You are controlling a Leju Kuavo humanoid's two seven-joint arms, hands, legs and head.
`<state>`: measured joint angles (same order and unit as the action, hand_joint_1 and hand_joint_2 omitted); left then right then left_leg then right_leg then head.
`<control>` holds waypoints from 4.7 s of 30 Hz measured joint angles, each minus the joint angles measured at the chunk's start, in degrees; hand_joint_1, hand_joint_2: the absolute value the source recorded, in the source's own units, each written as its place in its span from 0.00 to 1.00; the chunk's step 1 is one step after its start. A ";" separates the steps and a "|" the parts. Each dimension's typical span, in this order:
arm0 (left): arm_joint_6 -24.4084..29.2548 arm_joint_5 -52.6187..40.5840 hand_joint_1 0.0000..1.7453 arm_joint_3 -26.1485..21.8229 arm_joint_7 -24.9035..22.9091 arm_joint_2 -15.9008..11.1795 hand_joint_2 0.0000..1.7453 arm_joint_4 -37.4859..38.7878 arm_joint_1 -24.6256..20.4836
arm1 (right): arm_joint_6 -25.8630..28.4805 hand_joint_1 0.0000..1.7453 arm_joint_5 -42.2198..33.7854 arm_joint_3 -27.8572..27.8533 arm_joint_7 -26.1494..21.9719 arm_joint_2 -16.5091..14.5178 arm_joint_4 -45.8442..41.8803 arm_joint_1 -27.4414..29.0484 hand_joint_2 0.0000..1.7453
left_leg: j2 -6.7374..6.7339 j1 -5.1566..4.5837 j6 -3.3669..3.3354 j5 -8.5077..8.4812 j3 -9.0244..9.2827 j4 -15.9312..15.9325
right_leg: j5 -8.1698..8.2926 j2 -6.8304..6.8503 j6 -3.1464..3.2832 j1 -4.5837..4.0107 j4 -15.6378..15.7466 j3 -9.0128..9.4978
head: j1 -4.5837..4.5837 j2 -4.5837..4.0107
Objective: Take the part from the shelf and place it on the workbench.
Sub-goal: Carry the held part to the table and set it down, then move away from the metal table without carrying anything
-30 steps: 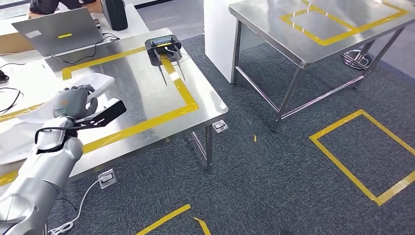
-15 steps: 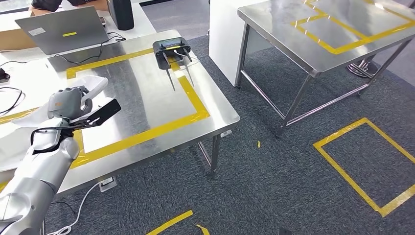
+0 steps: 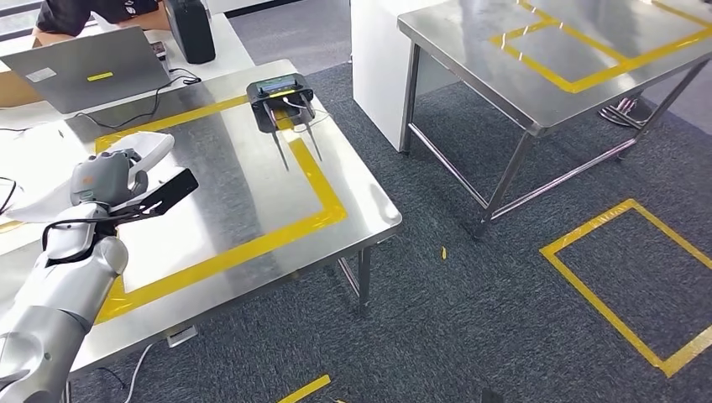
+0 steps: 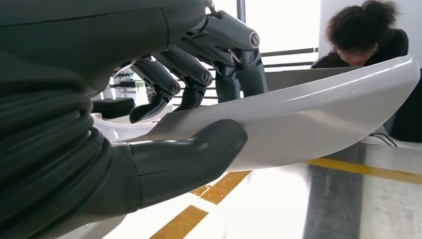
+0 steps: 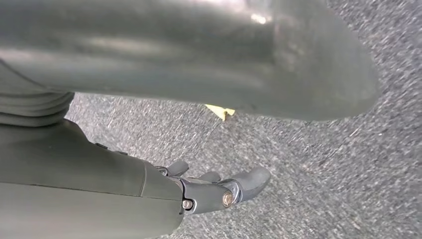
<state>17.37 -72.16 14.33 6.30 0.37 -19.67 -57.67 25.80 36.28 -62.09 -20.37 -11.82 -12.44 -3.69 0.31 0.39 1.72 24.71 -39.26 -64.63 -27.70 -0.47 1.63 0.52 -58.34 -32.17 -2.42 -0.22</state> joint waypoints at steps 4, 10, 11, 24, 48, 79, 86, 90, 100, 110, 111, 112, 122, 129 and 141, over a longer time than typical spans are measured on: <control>-0.25 -0.69 1.00 -0.32 -1.35 -0.51 1.00 0.25 -0.39 | 0.11 0.00 -0.05 -0.18 0.13 0.01 0.00 -0.22 0.00 | 0.14 -0.30 -1.05 -0.93 2.63 5.95 | -0.95 -0.10 -1.20 -0.22 -0.13 0.38 | 0.01 0.01; -0.09 -0.57 1.00 -1.25 0.27 -1.22 1.00 0.39 -0.17 | 0.08 0.00 0.21 -0.25 0.23 0.05 0.00 -0.23 0.00 | 0.62 -0.16 -1.61 -0.71 3.03 6.33 | -1.04 0.04 0.09 -0.46 0.74 1.28 | -0.16 0.01; 0.14 -0.40 1.00 -1.41 0.65 -1.27 1.00 0.41 -0.01 | 0.08 0.00 0.26 -0.25 0.25 0.06 0.00 -0.25 0.00 | 0.66 -0.21 -1.74 -0.62 3.03 6.29 | -1.14 0.08 0.23 -0.44 0.86 1.39 | -0.16 0.00; 1.95 0.22 0.00 -3.15 3.25 -1.65 0.00 1.33 1.02 | 0.31 0.00 0.69 -0.27 0.94 0.06 0.00 -0.24 0.00 | 0.64 -0.31 -1.99 -0.53 3.14 6.02 | -1.11 0.19 -1.94 -0.30 1.16 1.63 | -0.16 0.00; 5.37 -3.62 0.00 -3.67 0.21 0.96 0.00 1.49 1.22 | 0.37 0.00 0.83 -1.23 0.40 -0.07 0.00 -0.28 0.00 | 0.00 0.91 -2.17 -0.93 4.61 7.77 | -5.13 0.28 -3.97 1.03 -12.54 -6.23 | -0.65 0.00; 4.11 -4.79 0.00 -3.64 0.81 -0.20 0.00 1.98 0.93 | -0.94 0.00 1.73 -1.23 -0.19 -0.55 0.13 -0.35 0.00 | -0.27 0.09 -2.44 -0.04 3.56 5.57 | -4.20 0.21 -2.73 0.11 -13.41 -7.42 | -1.02 0.00; 4.09 -5.03 0.00 -3.64 0.87 -0.28 0.00 1.90 0.84 | -0.97 0.00 1.84 -1.23 -0.20 -0.51 0.13 -0.50 0.00 | -0.24 -0.06 -0.45 -1.06 2.76 5.58 | 0.68 0.27 -0.71 -0.34 -0.78 -1.37 | -1.04 0.00; 4.08 -5.05 0.00 -3.64 0.86 -0.40 0.00 2.03 0.78 | -0.97 0.00 1.83 -1.23 -0.22 -0.51 0.13 -0.58 0.00 | -0.18 0.10 0.53 5.51 -0.41 -2.92 | 2.30 0.47 0.33 0.09 0.01 -2.32 | -0.74 0.00; 4.12 -5.09 0.00 -3.64 0.87 -0.14 0.25 2.09 1.28 | -0.93 0.00 1.70 -1.23 -0.35 -0.51 0.13 -0.53 0.00 | 0.23 0.03 -0.99 3.99 7.68 5.31 | 5.33 0.34 -2.07 0.20 -0.66 -5.67 | -0.85 0.00; 4.39 -5.22 0.00 -3.64 0.84 0.13 1.00 2.16 1.72 | -0.94 0.00 1.73 -1.23 -0.32 -0.51 0.13 -0.47 0.00 | -0.08 -0.62 -3.29 -0.38 2.74 5.36 | -3.31 0.29 -2.49 -0.18 -12.14 -6.42 | -1.28 0.00; 4.44 -5.21 0.00 -3.64 0.86 0.13 1.00 2.14 1.70 | -0.94 0.00 1.74 -1.23 -0.31 -0.49 0.13 -0.54 0.00 | -0.08 -0.73 -3.25 -0.75 2.36 5.34 | -2.54 0.29 -1.79 -0.48 -7.84 -3.51 | -1.34 0.00; 4.51 -5.21 0.00 -3.64 0.87 0.11 1.00 2.12 1.65 | -0.94 0.00 1.74 -1.23 -0.29 -0.43 0.13 -0.59 0.00 | -0.11 -0.85 -3.10 -1.14 2.09 5.39 | -1.85 0.38 -1.22 -0.79 -4.26 -1.12 | -1.35 0.00; 5.11 -4.79 0.00 -3.64 1.04 0.07 1.00 2.20 1.80 | -0.83 0.00 1.53 -1.25 -0.07 -0.54 0.13 -0.68 0.00 | -0.09 -0.03 0.14 7.43 -1.98 -6.72 | 2.98 0.83 0.73 -0.41 1.19 -1.92 | -1.89 0.00; 5.13 -5.26 0.00 -3.64 0.27 1.52 1.00 2.14 1.65 | -0.47 0.00 1.23 -1.27 0.16 -0.56 0.13 -0.69 0.00 | 0.12 0.96 1.21 5.21 8.91 4.37 | 6.02 0.94 -1.70 0.47 -0.49 -6.52 | -2.10 0.00; 7.18 -4.13 0.00 -3.64 0.91 3.13 1.00 1.97 1.77 | 0.04 0.00 3.17 -1.24 1.77 -0.55 0.13 -0.65 0.00 | -0.02 -0.47 -2.99 -0.14 2.22 4.54 | -1.95 0.55 -2.07 -0.29 -14.38 -7.99 | -3.30 0.00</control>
<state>24.55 -76.28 10.69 7.21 3.50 -17.70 -55.89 25.84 39.45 -63.33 -18.60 -12.37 -12.31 -4.34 0.29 -0.08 -1.27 24.57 -37.04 -60.09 -29.65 0.08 -0.44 0.23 -72.72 -40.16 -5.71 -0.22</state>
